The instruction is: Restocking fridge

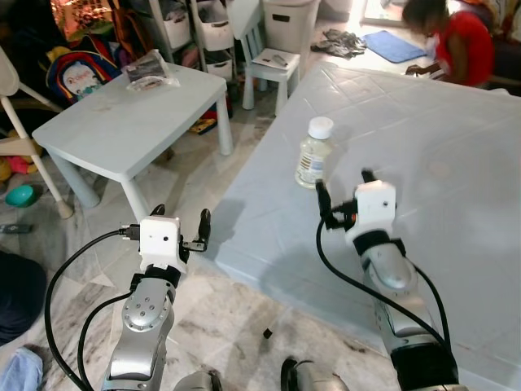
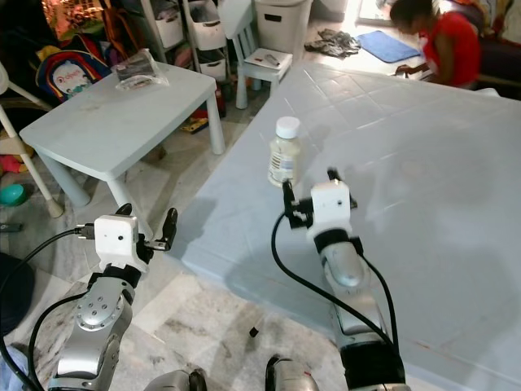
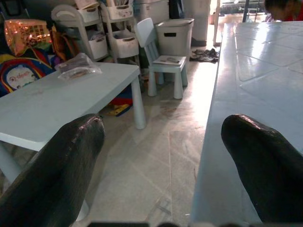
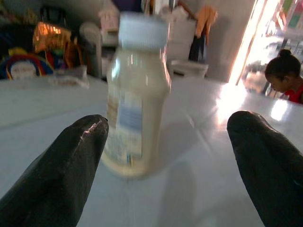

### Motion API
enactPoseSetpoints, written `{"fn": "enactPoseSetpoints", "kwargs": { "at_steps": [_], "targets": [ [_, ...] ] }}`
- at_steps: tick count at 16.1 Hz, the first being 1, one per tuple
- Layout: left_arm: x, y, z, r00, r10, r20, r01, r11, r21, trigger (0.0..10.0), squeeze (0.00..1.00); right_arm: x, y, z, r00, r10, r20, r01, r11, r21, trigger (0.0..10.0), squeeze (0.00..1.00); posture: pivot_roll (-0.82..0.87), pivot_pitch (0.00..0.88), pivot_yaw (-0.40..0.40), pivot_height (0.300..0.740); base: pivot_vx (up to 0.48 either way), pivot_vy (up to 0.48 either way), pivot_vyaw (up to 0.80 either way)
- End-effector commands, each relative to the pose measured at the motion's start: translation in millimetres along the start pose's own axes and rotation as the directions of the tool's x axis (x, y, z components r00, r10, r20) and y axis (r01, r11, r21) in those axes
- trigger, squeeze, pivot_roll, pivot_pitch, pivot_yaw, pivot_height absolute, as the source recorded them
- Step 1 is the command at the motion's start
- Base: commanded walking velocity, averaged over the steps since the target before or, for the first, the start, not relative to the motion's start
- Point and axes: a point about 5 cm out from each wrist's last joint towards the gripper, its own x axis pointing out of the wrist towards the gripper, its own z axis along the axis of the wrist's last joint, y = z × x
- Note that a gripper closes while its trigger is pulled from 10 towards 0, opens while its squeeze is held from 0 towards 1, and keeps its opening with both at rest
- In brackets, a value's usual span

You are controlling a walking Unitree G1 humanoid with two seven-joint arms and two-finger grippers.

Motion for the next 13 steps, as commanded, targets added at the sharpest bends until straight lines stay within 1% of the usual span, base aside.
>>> {"fn": "enactPoseSetpoints", "kwargs": {
  "at_steps": [1, 3, 5, 7, 9, 11, 12, 13],
  "targets": [
    [0.1, -0.5, 2.7, 1.0, 0.002, 0.009, -0.002, 1.0, 0.006, 10.0, 0.0, 5.0, 3.2, 13.1, 0.999, 0.005, 0.041, -0.004, 1.0, -0.001, 10.0, 0.0, -0.08, 0.128, 0.027, 0.74, 0.0, 0.0, 0.0],
    [1.2, -1.8, 3.3, 1.0, 0.001, 0.01, -0.001, 1.0, 0.004, 10.0, 0.0, 8.9, 3.2, 26.7, 0.996, -0.008, 0.086, 0.009, 1.0, -0.007, 10.0, 0.0, -0.08, 0.131, 0.026, 0.74, 0.0, 0.0, 0.0],
    [1.7, -3.0, 2.9, 1.0, 0.0, 0.009, 0.0, 1.0, 0.003, 10.0, 0.0, 12.3, 2.9, 34.8, 0.994, -0.008, 0.109, 0.008, 1.0, 0.003, 10.0, 0.0, -0.08, 0.133, 0.026, 0.74, 0.0, 0.0, 0.0],
    [2.2, -4.1, 2.4, 1.0, -0.002, 0.007, 0.002, 1.0, 0.002, 10.0, 0.0, 15.4, 1.5, 37.1, 0.994, -0.006, 0.111, 0.005, 1.0, 0.007, 10.0, 0.0, -0.08, 0.133, 0.025, 0.74, 0.0, 0.0, 0.0],
    [3.2, -4.8, 2.3, 1.0, -0.004, 0.006, 0.004, 1.0, 0.003, 10.0, 0.0, 23.7, -2.5, 35.4, 0.995, 0.018, 0.097, -0.02, 1.0, 0.022, 10.0, 0.0, -0.08, 0.133, 0.025, 0.74, 0.0, 0.0, 0.0],
    [4.1, -6.1, 2.6, 1.0, -0.01, 0.006, 0.01, 1.0, 0.004, 10.0, 0.0, 37.7, -7.2, 35.2, 0.995, 0.049, 0.089, -0.05, 0.999, 0.013, 10.0, 0.0, -0.07, 0.133, 0.026, 0.74, 0.0, 0.0, 0.0],
    [4.1, -6.1, 2.8, 1.0, -0.011, 0.007, 0.011, 1.0, 0.005, 10.0, 0.0, 40.6, -8.1, 35.6, 0.995, 0.052, 0.087, -0.053, 0.999, 0.012, 10.0, 0.0, -0.07, 0.133, 0.026, 0.74, 0.0, 0.0, 0.0],
    [4.1, -5.3, 3.0, 1.0, -0.01, 0.006, 0.01, 1.0, 0.008, 10.0, 0.0, 48.5, -9.6, 37.2, 0.995, 0.054, 0.087, -0.056, 0.998, 0.011, 10.0, 0.0, -0.06, 0.133, 0.025, 0.74, 0.0, 0.0, 0.0]
  ]
}}
